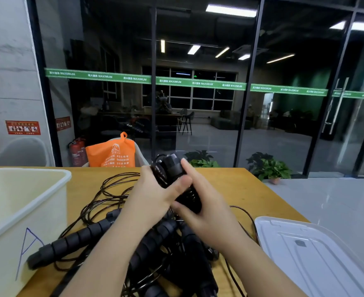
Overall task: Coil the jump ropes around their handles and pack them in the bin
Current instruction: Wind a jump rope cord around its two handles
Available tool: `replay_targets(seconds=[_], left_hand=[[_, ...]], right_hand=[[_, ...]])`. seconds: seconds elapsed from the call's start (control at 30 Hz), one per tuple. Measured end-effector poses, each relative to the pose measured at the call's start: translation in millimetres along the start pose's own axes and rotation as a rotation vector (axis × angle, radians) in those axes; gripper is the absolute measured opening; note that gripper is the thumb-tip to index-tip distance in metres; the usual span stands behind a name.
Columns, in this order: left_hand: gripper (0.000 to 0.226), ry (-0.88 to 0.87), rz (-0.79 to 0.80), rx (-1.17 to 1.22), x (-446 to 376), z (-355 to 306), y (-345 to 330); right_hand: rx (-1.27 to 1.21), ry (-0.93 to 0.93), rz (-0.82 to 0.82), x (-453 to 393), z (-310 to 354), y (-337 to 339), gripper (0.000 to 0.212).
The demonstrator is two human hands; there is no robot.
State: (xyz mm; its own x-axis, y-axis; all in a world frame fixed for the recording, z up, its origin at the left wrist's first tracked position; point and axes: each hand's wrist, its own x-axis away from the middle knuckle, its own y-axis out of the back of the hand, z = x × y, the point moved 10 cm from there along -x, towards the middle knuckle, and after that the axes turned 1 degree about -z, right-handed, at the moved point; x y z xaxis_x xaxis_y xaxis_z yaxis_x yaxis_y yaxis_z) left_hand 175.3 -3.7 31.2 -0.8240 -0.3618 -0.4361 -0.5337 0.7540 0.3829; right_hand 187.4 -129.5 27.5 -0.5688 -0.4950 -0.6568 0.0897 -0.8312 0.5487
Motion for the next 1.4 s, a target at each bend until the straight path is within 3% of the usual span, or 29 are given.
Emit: replay_targets(seconds=[0.17,0.3,0.43,0.6,0.8,0.87,1.1,1.23,1.4], left_hand=[[0.056,-0.224,0.187,-0.201,23,-8,-8],[0.037,-0.272,0.09,-0.299,35,11,6],[0.014,-0.202,-0.046,-0.122,52,27,10],[0.011,-0.038,-0.16,0.217,71,35,9],[0.098,0.166,-0.202,0.701,80,58,1],[0.106,0.16,-0.187,0.893,82,54,-9],[0.104,0.226,0.015,1.019,88,49,-45],[0.033,0.363,0.251,0.99,95,45,-73],[0.034,0.52,0.177,1.006,85,52,-77]], right_hand=[[-0.303,-0.253,-0.101,8,-24,12,0.072],[-0.593,-0.444,-0.06,37,-39,0,0.065],[-0.877,-0.557,0.04,62,-38,-22,0.065],[-1.157,-0.523,0.133,71,-21,-33,0.059],[-1.115,-0.518,0.052,71,-23,-27,0.054],[-1.102,-0.536,0.037,72,-24,-29,0.052],[-1.175,-0.687,0.025,78,-34,-37,0.019],[-1.189,-0.765,-0.021,82,-47,-41,0.021],[-1.002,-0.713,-0.131,79,-57,-36,0.037]])
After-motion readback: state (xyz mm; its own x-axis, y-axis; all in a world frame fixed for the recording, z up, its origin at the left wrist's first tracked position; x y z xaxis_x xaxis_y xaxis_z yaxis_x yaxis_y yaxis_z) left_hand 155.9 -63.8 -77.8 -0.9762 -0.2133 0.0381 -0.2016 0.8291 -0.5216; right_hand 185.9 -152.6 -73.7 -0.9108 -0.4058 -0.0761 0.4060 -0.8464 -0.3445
